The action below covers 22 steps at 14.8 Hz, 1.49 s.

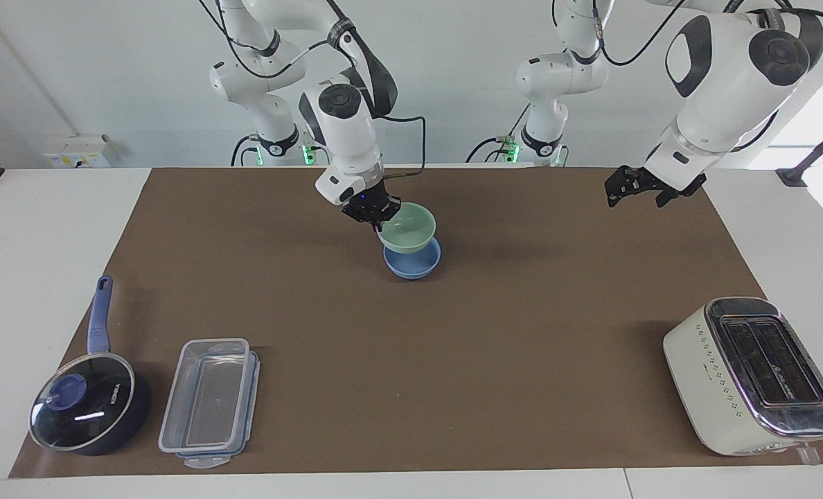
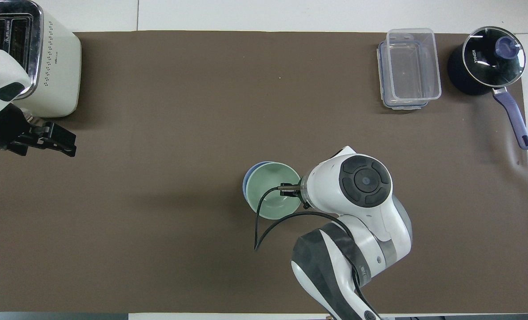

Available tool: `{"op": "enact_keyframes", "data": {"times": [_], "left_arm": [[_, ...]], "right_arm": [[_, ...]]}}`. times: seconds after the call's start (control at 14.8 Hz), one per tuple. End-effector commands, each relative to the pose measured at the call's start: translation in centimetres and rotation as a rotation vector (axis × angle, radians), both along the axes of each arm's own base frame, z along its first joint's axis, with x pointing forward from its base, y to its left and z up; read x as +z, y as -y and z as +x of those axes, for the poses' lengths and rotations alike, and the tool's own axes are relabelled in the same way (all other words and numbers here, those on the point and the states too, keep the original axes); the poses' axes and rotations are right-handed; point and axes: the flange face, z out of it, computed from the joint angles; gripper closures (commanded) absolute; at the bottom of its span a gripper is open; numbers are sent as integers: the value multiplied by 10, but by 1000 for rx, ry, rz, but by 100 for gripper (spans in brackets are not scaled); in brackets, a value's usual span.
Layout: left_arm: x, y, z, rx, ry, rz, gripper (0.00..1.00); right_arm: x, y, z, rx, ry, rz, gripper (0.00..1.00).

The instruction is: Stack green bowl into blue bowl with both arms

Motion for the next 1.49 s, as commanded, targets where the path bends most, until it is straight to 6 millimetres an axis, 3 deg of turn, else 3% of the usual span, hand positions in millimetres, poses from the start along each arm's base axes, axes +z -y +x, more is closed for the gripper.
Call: {"op": "enact_keyframes", "data": {"times": [0.0, 0.27, 0.54, 1.08, 1.42], "left_arm": [[18, -3, -20, -75, 2, 21, 0], [15, -3, -36, -86, 4, 26, 0], [22, -1, -29, -83, 70, 18, 0], [28, 0, -26, -83, 96, 12, 0], [28, 0, -26, -76, 93, 14, 0]], "right_arm": [[1, 2, 12, -28, -3, 31, 100], [-11, -9, 14, -28, 1, 32, 100], [-12, -5, 22, -43, 37, 50, 100], [-29, -2, 8, -38, 37, 61, 100], [-29, -2, 8, -33, 40, 61, 100]]}}
